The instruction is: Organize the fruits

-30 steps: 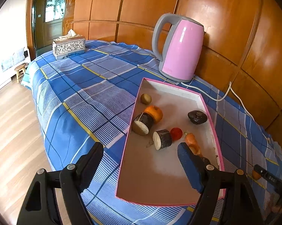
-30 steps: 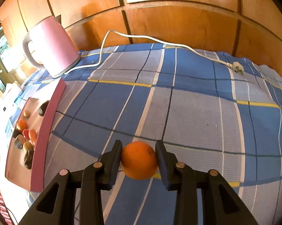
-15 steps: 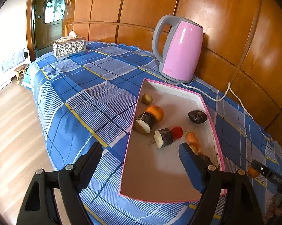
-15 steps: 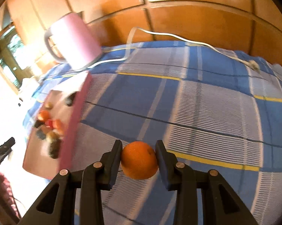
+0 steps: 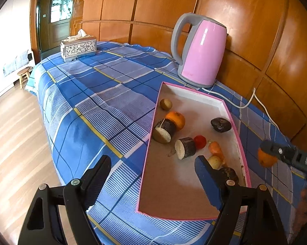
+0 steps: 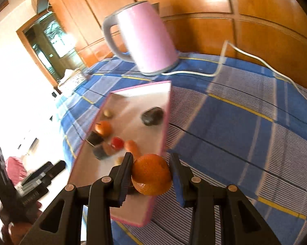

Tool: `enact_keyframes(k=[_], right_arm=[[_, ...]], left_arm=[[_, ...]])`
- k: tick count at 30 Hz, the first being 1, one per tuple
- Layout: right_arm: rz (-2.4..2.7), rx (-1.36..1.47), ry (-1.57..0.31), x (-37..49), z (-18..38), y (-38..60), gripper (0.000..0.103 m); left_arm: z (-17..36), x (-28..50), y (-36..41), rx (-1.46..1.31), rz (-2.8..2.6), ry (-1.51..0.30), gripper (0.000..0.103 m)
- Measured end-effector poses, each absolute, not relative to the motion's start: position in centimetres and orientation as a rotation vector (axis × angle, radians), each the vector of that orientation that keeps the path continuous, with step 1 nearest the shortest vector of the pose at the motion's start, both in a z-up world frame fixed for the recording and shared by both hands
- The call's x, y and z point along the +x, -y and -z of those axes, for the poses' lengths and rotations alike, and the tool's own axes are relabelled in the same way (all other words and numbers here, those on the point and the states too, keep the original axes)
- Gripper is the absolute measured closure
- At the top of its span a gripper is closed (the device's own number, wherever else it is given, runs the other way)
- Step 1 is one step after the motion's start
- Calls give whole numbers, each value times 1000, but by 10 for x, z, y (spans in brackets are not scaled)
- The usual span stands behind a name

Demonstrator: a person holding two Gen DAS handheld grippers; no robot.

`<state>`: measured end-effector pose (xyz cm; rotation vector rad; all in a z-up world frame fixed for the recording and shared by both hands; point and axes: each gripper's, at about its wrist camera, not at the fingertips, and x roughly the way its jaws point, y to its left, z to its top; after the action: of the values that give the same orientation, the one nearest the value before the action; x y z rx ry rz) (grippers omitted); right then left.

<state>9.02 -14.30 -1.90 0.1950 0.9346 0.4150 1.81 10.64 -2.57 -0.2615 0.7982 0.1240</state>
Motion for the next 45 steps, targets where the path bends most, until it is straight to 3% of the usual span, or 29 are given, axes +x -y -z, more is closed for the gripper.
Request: enact_keyframes(k=[11,14,16,20,25,36,45], right_arm=[[-472,178,-947,131,18,87,64],[-462,196,-950,142,20,83,58],[-441,201,-942,146,18,86,49],[-420,227,-928,144,18,96,48],[-371,204,-922,125,23,112,48],[-221,52,-841,49,28,125,38],[-132,10,-814,16,34,128,38]], left_arm=[[32,21,-111,-268,-125,-817,15],[35,22,-112,-268,-128,-826,13],[37,23,-112,-269,-128,-832,11],[36,23,-112,-264,-133,-825,8],[27,19,-105,-237,-121,-787,0],[5,2,-81,-156,-84,-712,0],[-5,-9,-65,-98,-116,-678,0]])
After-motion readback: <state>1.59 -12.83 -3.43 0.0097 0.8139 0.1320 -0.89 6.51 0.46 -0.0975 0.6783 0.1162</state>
